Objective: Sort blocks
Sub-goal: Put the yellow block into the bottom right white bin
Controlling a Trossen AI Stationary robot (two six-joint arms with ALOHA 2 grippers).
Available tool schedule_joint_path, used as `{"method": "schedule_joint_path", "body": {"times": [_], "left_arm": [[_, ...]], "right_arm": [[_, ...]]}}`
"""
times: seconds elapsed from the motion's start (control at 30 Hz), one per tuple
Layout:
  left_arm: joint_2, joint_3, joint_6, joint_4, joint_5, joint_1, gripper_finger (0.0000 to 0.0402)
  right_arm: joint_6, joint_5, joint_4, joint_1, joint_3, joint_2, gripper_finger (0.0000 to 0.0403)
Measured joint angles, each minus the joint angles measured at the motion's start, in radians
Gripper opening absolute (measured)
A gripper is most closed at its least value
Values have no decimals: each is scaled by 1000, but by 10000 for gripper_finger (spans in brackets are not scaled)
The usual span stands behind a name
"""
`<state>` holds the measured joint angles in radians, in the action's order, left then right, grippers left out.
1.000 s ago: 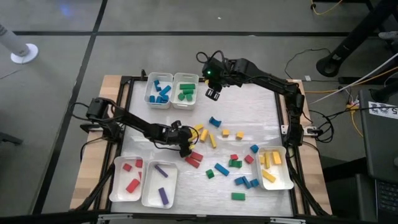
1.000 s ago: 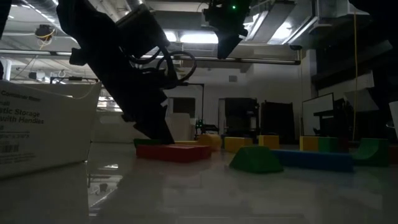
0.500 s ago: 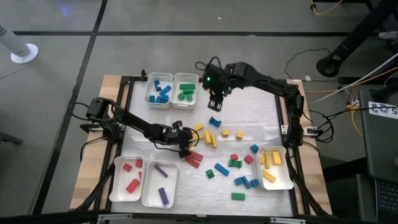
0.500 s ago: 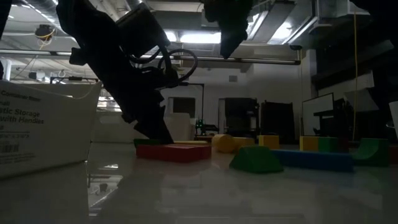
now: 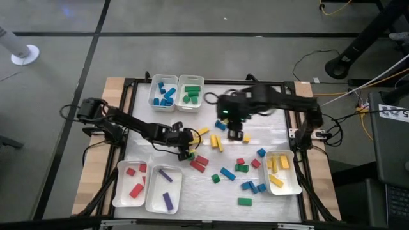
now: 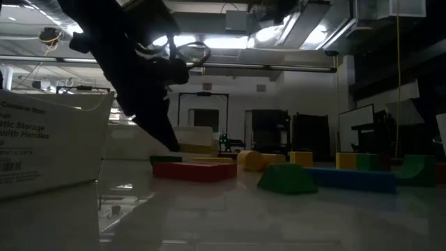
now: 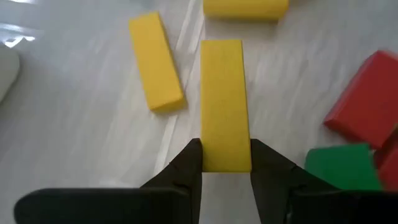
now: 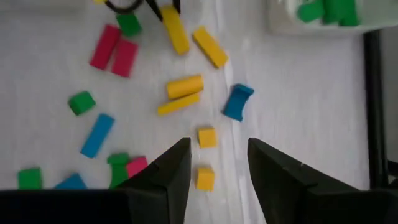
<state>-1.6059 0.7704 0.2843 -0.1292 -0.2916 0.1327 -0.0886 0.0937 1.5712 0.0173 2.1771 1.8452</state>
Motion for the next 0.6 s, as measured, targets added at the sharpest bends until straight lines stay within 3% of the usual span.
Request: {"method": "schedule_joint_path", "body": {"times": [0.13, 0.27, 0.43, 0.6], "left_arm": [[4, 1, -9, 8, 1, 6, 85], [4, 1, -3, 10, 1, 9, 85], [4, 1, -5, 33, 1, 23, 85], [4, 2, -31, 157, 6, 43, 85]], "right_arm": [[-74, 132, -3, 70, -7, -137, 156], [-220, 352, -2, 177, -159, -319, 156], [-514, 551, -141, 327, -573, -567, 156], [-553, 633, -654, 417, -1013, -741, 156]]}}
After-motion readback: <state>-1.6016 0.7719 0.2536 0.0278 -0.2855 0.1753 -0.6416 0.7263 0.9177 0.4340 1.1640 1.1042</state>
